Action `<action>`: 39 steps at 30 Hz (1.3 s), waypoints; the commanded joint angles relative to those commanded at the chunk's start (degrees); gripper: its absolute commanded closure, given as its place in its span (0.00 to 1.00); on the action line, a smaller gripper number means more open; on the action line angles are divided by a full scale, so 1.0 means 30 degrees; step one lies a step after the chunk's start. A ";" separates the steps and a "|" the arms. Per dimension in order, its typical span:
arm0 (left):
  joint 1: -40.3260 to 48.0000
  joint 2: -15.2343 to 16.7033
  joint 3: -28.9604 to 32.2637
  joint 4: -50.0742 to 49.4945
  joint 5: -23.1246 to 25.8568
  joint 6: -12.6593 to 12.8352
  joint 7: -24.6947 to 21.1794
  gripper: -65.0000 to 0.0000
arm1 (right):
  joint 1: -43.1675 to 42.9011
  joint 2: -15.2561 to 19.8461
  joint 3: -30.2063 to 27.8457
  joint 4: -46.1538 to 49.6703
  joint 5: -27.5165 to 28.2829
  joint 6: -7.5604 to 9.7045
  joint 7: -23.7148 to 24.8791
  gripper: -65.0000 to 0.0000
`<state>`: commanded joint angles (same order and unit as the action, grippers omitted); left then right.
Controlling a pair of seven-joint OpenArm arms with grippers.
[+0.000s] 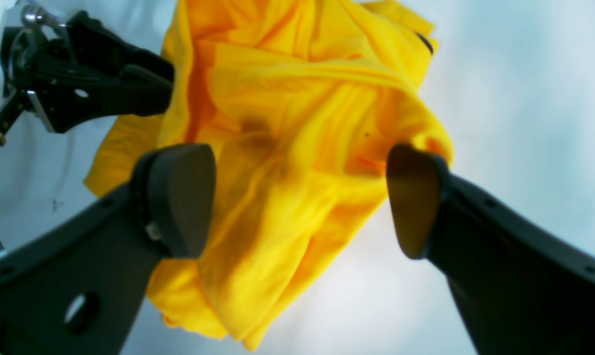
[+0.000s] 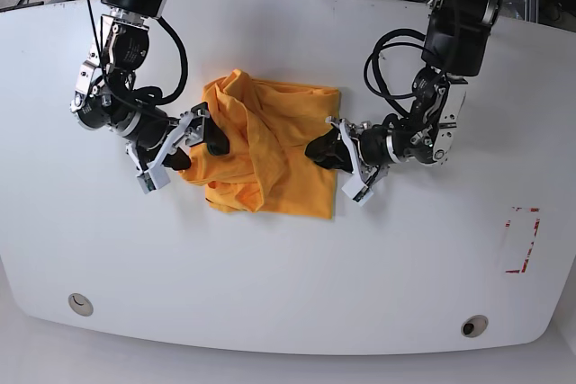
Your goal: Layout the t-shirt on the table in an organized manner, then fold the t-shirt properly
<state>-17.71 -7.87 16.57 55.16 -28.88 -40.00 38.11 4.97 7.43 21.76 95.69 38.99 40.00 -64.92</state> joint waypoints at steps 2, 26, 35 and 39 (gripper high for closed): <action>0.0000 0.0000 0.0029 0.0000 0.0000 0.0000 0.0000 0.76 | 0.0234 0.0000 -0.0029 -0.0029 -0.0059 0.0000 0.0264 0.21; 0.0000 0.0000 0.0029 0.0029 0.0000 0.0000 0.0000 0.76 | -0.0029 -0.0557 -0.0176 -0.0059 -0.0176 0.0000 0.0381 0.38; 0.0000 0.0000 0.0029 0.0029 0.0000 0.0000 0.0000 0.76 | -0.0088 -0.0557 -0.1055 -0.0967 -0.0029 0.0000 0.0381 0.58; 0.0000 0.0000 0.0029 0.0029 0.0000 0.0000 0.0000 0.76 | -0.0088 -0.0557 -0.1084 -0.1289 -0.0029 0.0000 0.0381 0.81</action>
<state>-17.71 -7.87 16.66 55.25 -28.88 -40.00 38.11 4.70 5.76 18.51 91.82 38.90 40.00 -63.78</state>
